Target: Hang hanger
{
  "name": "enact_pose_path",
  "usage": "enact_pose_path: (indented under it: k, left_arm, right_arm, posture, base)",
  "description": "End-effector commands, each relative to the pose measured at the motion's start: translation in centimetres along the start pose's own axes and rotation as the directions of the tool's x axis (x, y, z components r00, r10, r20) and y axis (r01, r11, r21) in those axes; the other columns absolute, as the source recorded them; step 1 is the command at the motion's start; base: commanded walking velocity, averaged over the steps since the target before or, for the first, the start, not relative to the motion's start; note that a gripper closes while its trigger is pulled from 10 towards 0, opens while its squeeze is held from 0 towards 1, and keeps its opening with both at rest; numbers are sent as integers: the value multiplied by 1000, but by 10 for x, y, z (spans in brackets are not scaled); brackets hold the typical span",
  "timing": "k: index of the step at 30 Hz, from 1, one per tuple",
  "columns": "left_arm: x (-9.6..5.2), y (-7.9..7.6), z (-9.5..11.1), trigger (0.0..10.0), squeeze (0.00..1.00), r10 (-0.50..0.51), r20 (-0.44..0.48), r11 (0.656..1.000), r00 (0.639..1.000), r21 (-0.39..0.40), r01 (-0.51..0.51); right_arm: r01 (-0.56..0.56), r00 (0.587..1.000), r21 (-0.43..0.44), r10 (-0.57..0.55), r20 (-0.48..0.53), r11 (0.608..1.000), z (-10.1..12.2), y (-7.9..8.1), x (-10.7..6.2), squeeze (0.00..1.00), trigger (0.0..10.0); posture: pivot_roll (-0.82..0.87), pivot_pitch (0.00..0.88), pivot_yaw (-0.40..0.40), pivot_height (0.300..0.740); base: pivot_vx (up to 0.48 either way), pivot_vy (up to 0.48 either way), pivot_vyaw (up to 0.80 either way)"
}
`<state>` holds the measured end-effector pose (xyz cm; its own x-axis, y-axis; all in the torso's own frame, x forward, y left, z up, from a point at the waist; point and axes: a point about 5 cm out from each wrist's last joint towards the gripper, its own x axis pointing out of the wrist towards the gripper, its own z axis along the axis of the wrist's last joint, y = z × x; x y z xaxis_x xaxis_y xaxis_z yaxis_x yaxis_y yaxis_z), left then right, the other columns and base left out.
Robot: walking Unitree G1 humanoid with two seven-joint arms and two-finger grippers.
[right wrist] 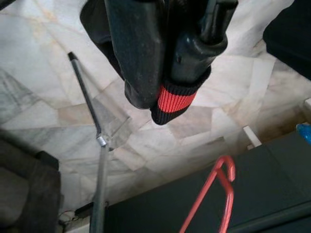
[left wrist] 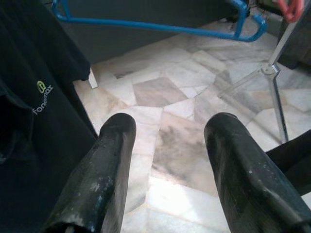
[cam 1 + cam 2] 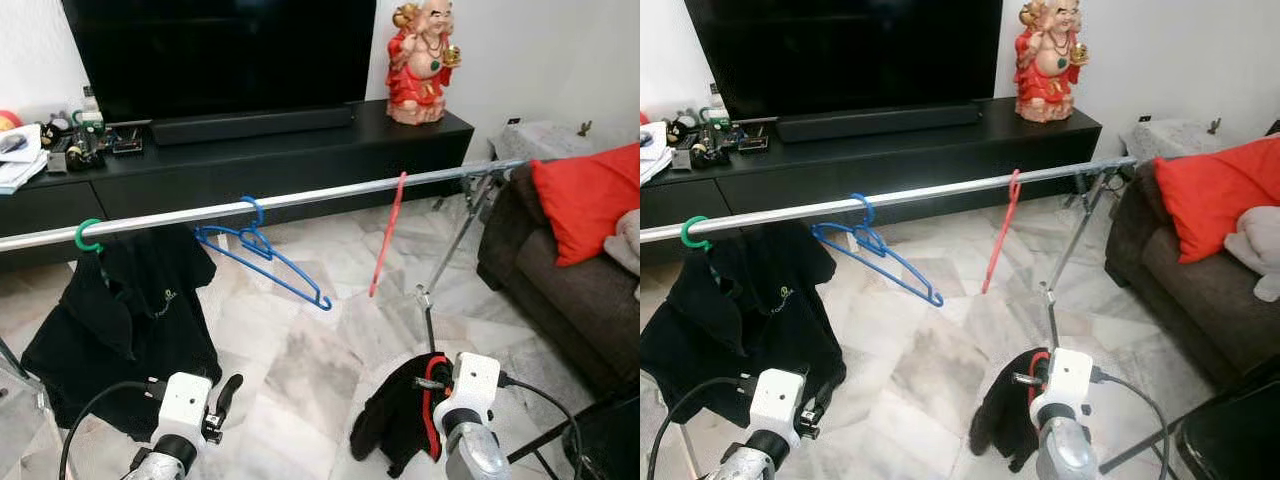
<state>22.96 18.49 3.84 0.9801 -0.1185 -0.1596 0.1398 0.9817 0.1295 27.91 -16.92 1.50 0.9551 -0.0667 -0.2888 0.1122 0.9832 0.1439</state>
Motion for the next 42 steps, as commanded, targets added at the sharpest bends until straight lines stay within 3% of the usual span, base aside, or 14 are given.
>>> enact_pose_path:
  k: [1, 9, 34, 42]
  left_arm:
    - [0, 3, 1, 10000, 0, 4, 4, 1000, 1000, -11, -4]
    - [0, 1, 2, 10000, 0, -5, 4, 1000, 1000, -16, 5]
    - [3, 4, 6, 10000, 0, 1, 18, 1000, 1000, -15, -1]
    - [4, 6, 13, 10000, 0, -17, 43, 999, 999, -30, 18]
  right_arm:
    - [0, 1000, -3, 0, 13, 1000, 1, 0, 1, 0, 10000]
    - [11, 999, -14, -12, -30, 1000, -9, -5, -1, 0, 10000]
    - [8, 1000, -7, -8, -12, 1000, -6, -3, 1, 0, 10000]
    - [4, 1000, -9, -4, -15, 1000, -7, -1, 1, 0, 10000]
  posture:
    - [124, 30, -30, 740]
    - [125, 22, -30, 740]
    - [126, 28, -28, 740]
    - [129, 33, -30, 740]
  base:
    - [0, 0, 0]
    - [305, 0, 0]
    - [347, 0, 0]
    - [0, 0, 0]
